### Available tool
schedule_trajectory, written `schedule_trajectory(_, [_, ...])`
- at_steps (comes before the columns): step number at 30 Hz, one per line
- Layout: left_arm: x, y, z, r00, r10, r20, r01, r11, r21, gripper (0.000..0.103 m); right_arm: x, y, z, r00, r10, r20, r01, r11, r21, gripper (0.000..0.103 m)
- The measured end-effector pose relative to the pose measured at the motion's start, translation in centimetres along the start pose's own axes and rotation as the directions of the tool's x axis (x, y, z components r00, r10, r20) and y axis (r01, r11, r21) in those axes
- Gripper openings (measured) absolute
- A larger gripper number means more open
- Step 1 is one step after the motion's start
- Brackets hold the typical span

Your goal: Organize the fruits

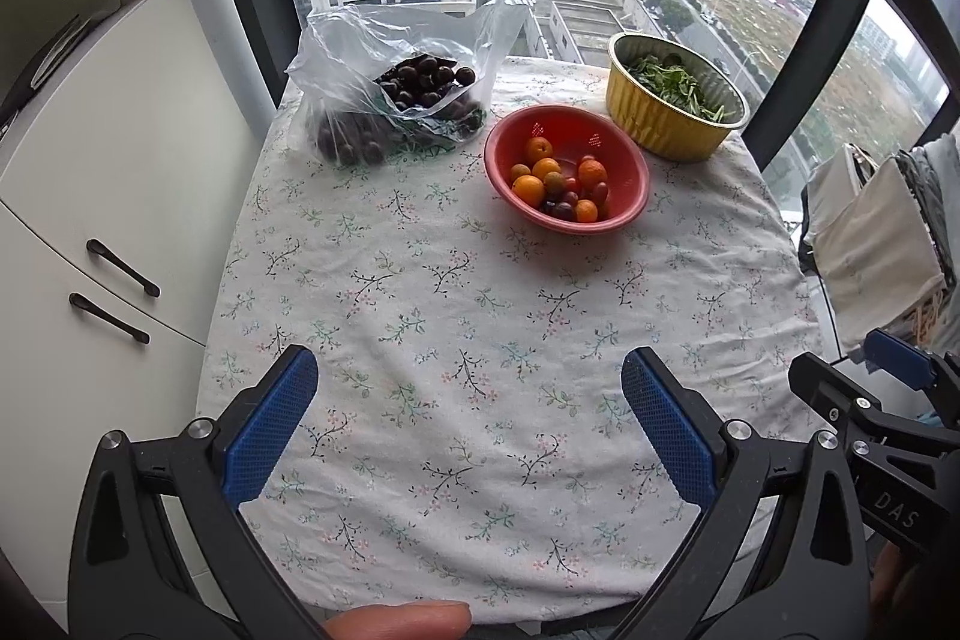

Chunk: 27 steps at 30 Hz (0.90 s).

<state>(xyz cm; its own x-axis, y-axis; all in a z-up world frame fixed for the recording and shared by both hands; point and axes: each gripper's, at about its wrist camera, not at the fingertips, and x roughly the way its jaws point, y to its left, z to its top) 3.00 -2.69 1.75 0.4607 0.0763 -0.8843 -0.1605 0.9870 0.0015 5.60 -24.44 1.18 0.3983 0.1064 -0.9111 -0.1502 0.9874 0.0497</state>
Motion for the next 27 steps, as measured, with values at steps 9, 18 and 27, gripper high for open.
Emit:
schedule_trajectory(9, [-0.24, 0.18, 0.37, 1.000, 0.005, 0.008, -0.005, 1.000, -0.005, 0.103, 0.01, -0.15, 0.40, 1.000, 0.002, 0.003, -0.002, 1.000, -0.003, 0.081])
schedule_trajectory(18, [0.22, 0.11, 0.57, 1.000, 0.014, 0.004, -0.014, 1.000, 0.001, 0.103, 0.23, -0.12, 0.64, 1.000, 0.000, -0.002, 0.000, 1.000, 0.007, 0.081])
schedule_trajectory(27, [0.64, 0.57, 0.82, 1.000, 0.003, 0.010, -0.003, 1.000, -0.005, 0.103, 0.53, 0.00, 0.36, 1.000, -0.009, -0.012, 0.010, 1.000, 0.026, 0.081])
